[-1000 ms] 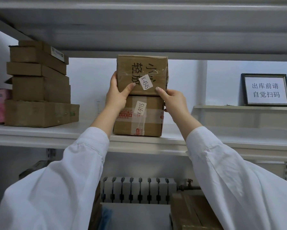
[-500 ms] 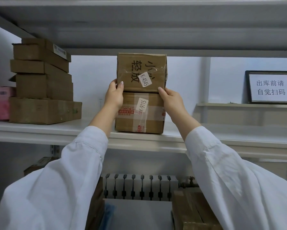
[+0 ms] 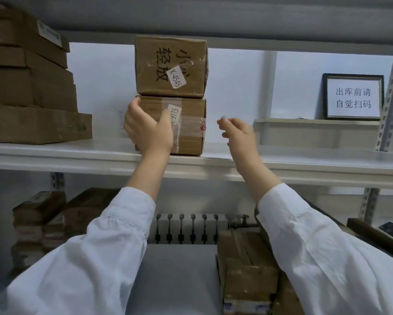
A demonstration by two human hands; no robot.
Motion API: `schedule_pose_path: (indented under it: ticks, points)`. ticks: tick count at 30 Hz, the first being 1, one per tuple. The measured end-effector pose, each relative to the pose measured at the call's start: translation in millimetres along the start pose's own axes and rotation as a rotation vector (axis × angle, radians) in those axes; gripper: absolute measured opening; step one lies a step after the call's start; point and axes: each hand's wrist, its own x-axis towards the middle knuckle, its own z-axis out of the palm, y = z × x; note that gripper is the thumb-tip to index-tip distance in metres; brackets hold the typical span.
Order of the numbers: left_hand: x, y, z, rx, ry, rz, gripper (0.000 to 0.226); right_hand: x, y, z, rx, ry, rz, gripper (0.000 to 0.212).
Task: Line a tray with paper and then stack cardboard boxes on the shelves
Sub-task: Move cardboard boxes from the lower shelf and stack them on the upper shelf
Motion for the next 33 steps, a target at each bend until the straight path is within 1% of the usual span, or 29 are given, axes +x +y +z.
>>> schedule_pose_path:
  ticks: [2,4,6,7,8,9,12,14,16,18,20,24,26,28,30,33]
  points:
    - [-16.8,1.5,1.8,-0.002,0.01,0.054,0.053,-9.2,4.2,-8.8,-0.026,-0.017,-0.016,0.024]
    - [-35.4,3.7,1.6,-0.091,-0.011,0.116,0.04,-19.0,7.4,-18.4,-0.026,-0.058,-0.032,0.019]
    - [-54.4,5.3,0.6,-0.278,-0.099,0.147,0.019,-29.5,12.4,-29.4,0.005,-0.117,-0.017,0.017]
    - [-65.6,3.7,1.2,-0.356,-0.169,0.148,0.012,-35.9,18.2,-36.1,-0.004,-0.157,-0.003,0.017]
    - [-74.9,1.9,2.4,-0.41,-0.241,0.142,0.011,-41.6,22.6,-42.2,-0.032,-0.205,0.013,0.017]
    - [-85.7,-2.3,4.5,-0.437,-0.312,0.125,0.014,-48.3,30.4,-49.1,-0.063,-0.254,0.03,0.018]
    - [-117.1,-19.1,12.0,-0.446,-0.469,0.077,0.022,-66.1,56.8,-66.3,-0.145,-0.376,0.105,0.017]
    - [-137.7,-32.5,15.6,-0.436,-0.523,0.046,0.022,-77.5,78.5,-74.2,-0.205,-0.426,0.188,0.018]
    - [-156.9,-48.3,19.6,-0.421,-0.543,-0.015,0.024,-88.4,104.8,-80.8,-0.227,-0.438,0.302,0.018]
    - [-171.8,-63.5,22.7,-0.4,-0.538,-0.11,0.027,-98.3,129.5,-84.5,-0.242,-0.429,0.411,0.021]
    - [-186.8,-79.9,27.6,-0.369,-0.527,-0.246,0.027,-107.6,153.7,-88.3,-0.278,-0.411,0.511,0.032]
    - [-211.3,-118.7,37.9,-0.252,-0.517,-0.599,0.024,-119.6,195.0,-91.4,-0.301,-0.35,0.71,0.058]
    - [-223.0,-141.5,42.6,-0.151,-0.526,-0.756,0.02,-123.4,211.6,-92.9,-0.392,-0.333,0.785,0.071]
    - [-234.6,-160.8,47.4,-0.067,-0.538,-0.895,0.009,-126.1,223.6,-94.7,-0.458,-0.338,0.827,0.078]
    - [-245.2,-174.8,53.6,0.003,-0.558,-1.011,0.022,-127.7,231.6,-95.9,-0.487,-0.345,0.826,0.079]
    - [-254.7,-183.7,63.0,0.075,-0.602,-1.112,0.042,-126.7,240.2,-96.6,-0.474,-0.348,0.816,0.075]
